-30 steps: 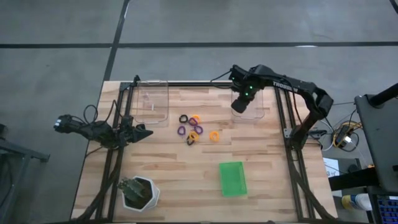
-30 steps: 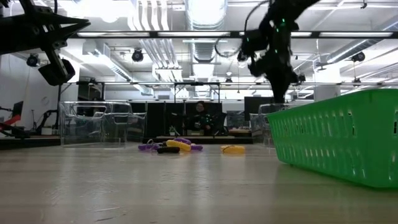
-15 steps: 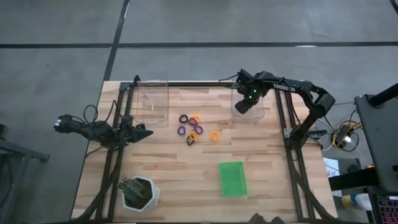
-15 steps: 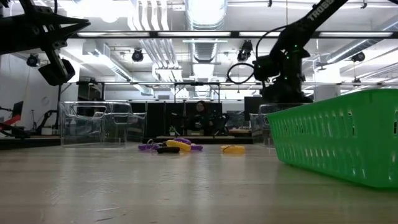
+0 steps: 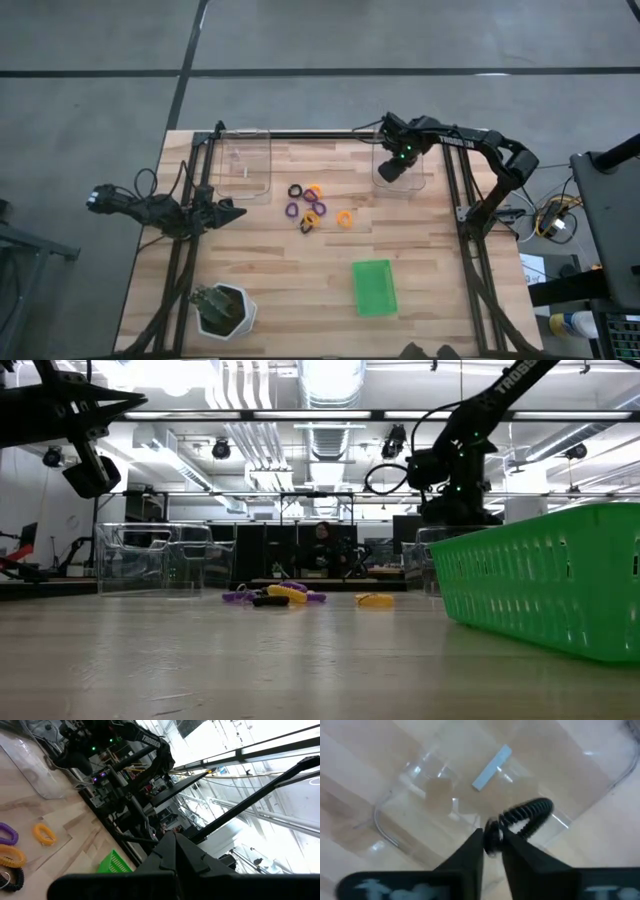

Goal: Sort spring keychains
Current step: Put the top right black spring keychain into the right transparent bin, then put the bottom black spring keychain into the right transparent bin

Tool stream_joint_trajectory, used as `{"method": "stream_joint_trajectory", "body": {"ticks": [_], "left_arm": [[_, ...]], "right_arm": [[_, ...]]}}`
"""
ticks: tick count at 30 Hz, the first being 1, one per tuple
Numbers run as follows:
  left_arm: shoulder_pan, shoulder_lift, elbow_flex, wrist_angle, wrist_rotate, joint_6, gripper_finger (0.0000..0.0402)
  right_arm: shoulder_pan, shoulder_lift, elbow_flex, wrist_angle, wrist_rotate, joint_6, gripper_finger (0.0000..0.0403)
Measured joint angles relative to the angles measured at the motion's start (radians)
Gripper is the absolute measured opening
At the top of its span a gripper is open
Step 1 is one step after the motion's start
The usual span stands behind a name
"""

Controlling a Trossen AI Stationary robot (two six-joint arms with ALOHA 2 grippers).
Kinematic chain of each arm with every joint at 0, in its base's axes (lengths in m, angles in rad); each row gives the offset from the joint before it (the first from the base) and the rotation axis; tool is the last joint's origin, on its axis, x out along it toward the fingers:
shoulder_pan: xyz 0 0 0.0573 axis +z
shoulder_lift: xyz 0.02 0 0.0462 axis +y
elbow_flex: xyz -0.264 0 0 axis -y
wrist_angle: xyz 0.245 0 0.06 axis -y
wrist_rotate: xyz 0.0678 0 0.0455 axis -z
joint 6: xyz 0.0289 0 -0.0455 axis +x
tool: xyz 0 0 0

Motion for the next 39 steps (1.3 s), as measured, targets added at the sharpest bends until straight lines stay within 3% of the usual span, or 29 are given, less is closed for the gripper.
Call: {"method": "stream_joint_trajectory", "body": {"ticks": [7, 11, 26, 39], "left_arm": [[0.0, 0.0, 0.0, 0.0, 0.0, 0.0, 0.0], [0.0, 0.0, 0.0, 0.0, 0.001, -0.003, 0.0], [0.0, 0.0, 0.0, -0.001, -0.006, 0.0, 0.0], [0.0, 0.0, 0.0, -0.016, -0.045, 0.002, 0.0]], "right_arm": [[0.0, 0.0, 0.044, -0.021, 0.0, 0.013, 0.0173], [0.005, 0.0, 0.118, -0.095, -0.007, 0.003, 0.0202], [0.158, 0.0, 0.502, -0.197, -0.035, -0.022, 0.0173], [0.392, 0.001, 0.627, -0.114, -0.029, -0.019, 0.0174]]}}
